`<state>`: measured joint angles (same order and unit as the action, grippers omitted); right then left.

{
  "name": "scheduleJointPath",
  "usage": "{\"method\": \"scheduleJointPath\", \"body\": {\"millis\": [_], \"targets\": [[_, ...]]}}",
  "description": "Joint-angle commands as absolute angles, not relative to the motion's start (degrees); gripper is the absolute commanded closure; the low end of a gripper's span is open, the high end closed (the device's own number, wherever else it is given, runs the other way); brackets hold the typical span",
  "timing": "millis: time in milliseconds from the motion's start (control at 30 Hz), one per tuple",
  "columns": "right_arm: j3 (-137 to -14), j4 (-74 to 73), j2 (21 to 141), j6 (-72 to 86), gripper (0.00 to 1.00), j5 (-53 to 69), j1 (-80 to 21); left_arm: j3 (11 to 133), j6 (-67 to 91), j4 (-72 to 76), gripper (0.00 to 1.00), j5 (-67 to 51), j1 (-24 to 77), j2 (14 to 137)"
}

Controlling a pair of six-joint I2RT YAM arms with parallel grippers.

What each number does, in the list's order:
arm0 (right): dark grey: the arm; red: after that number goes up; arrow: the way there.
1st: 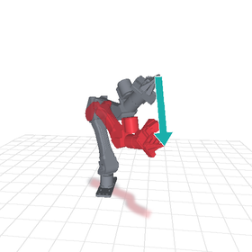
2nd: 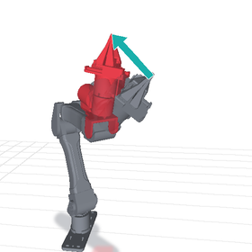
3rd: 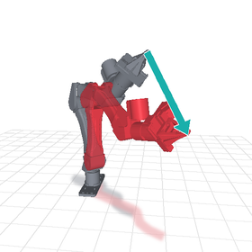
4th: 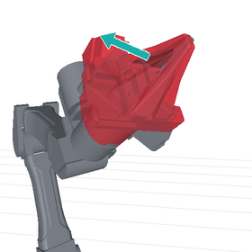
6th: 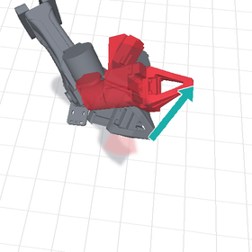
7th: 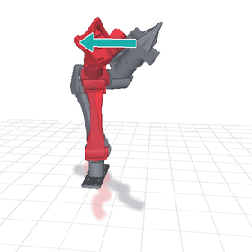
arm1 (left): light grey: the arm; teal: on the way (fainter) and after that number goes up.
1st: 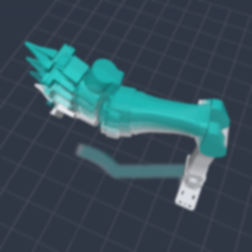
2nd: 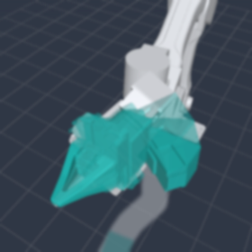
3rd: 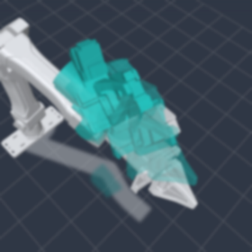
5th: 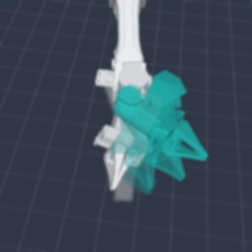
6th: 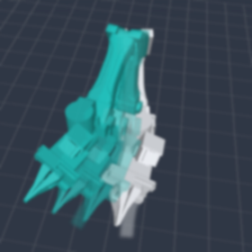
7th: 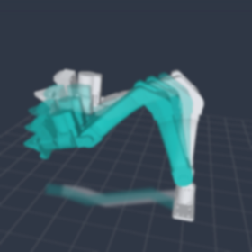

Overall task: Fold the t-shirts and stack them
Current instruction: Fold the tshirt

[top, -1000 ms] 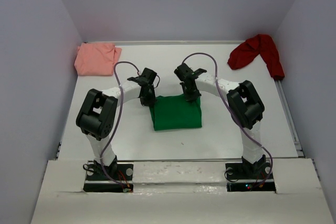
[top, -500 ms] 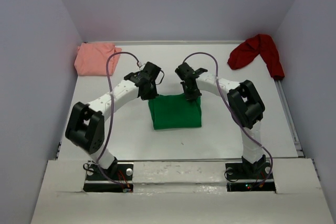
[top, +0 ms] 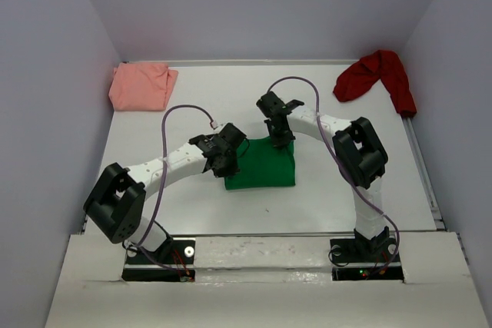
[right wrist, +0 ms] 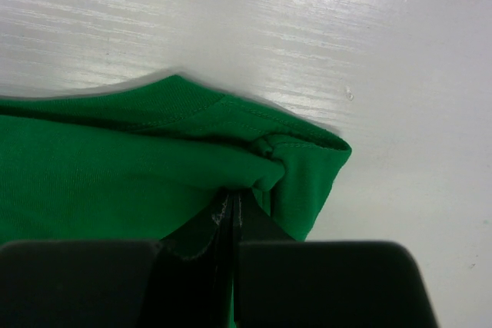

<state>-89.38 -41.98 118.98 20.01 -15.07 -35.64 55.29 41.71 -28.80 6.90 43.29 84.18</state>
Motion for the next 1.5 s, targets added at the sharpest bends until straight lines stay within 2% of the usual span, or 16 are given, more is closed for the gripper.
{"method": "scheduleJointPath", "body": {"millis": [0, 600, 1100, 1467], "targets": [[-88.07, -39.46, 120.85, 19.51, 1.00, -14.50, -34.98, 54.06, 43.77, -25.05, 1.00, 6.07, 43.77, 83.67], [-88.07, -39.46, 122.08, 19.78, 1.00, -14.59, -34.45, 40.61, 50.01, -16.96, 1.00, -2.55, 47.73, 86.05], [-88.68, -41.04, 119.80, 18.90, 1.00, -18.36, -33.40, 47.46, 52.03, -33.65, 1.00, 13.09, 47.72, 80.59], [-93.06, -48.07, 107.85, 16.53, 1.00, -27.60, -33.40, 48.16, 50.36, -30.41, 1.00, 11.60, 47.81, 82.79]]}}
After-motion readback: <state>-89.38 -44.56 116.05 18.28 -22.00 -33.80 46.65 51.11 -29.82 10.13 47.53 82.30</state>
